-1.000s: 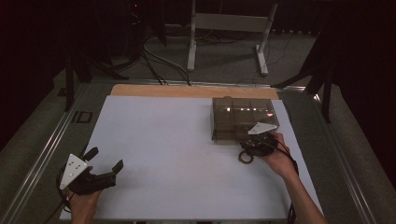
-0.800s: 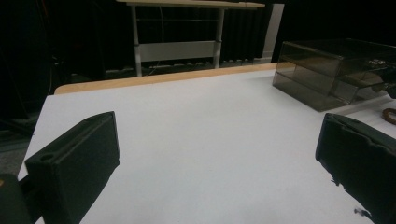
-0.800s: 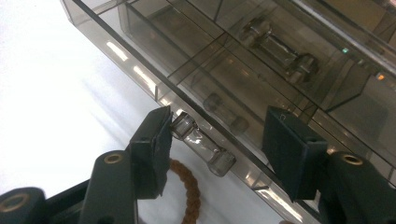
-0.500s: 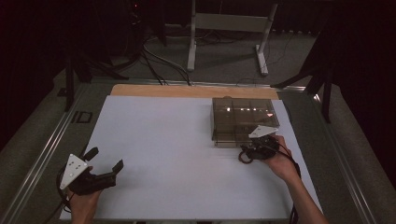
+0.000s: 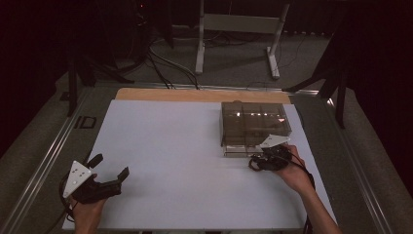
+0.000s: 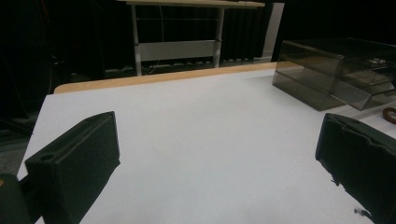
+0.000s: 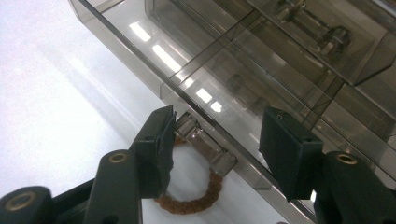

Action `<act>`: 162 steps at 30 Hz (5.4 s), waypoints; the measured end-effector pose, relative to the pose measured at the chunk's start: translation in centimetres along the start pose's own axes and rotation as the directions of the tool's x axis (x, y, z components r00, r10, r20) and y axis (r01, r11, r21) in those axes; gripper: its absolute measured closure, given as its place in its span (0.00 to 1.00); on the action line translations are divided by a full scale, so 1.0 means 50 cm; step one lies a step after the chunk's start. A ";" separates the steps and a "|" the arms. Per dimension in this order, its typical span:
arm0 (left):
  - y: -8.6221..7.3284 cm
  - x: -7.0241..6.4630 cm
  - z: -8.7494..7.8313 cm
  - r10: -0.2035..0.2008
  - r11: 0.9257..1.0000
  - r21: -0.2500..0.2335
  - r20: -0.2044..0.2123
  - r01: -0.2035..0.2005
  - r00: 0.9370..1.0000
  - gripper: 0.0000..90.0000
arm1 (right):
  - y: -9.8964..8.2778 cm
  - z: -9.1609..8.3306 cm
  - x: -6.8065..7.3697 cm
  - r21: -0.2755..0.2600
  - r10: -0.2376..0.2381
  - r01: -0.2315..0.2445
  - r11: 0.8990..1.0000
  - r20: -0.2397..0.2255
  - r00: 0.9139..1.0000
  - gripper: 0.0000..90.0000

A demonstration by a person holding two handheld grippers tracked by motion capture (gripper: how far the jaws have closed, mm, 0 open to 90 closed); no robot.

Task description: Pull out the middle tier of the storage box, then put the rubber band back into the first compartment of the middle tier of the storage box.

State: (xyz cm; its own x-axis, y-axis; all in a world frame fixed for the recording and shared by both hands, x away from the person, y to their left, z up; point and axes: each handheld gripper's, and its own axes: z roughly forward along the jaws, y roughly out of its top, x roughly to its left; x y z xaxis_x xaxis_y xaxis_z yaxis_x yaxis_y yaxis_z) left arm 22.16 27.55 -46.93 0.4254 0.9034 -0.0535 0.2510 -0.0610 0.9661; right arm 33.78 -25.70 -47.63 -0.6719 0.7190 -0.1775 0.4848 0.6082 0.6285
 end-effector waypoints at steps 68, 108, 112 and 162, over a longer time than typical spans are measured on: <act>0.000 0.000 0.000 0.001 1.000 0.003 -0.003 -0.001 1.000 0.01 | -0.005 -0.038 0.010 -0.155 0.220 -0.227 0.962 -0.059 0.974 0.00; 0.000 -0.001 0.001 0.001 1.000 0.008 -0.003 -0.001 1.000 0.01 | -0.023 -0.087 0.044 -0.193 0.246 -0.261 0.946 -0.097 0.964 0.00; 0.000 -0.002 0.001 0.003 1.000 0.008 -0.004 -0.003 1.000 0.01 | -0.027 -0.089 0.049 -0.178 0.227 -0.244 0.953 -0.114 0.967 0.00; -0.001 -0.002 0.002 0.006 1.000 0.012 -0.005 -0.006 1.000 0.01 | -0.077 -0.004 0.091 -0.044 0.172 -0.185 0.982 -0.210 0.962 0.00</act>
State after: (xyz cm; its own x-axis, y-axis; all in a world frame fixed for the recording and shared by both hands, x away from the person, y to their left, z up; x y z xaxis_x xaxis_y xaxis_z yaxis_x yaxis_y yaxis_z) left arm 22.18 27.44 -47.01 0.4227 0.9050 -0.0469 0.2588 -0.0710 0.9633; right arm 28.77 -24.84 -50.69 -0.6806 0.7263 0.0962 0.5757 0.4489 0.6834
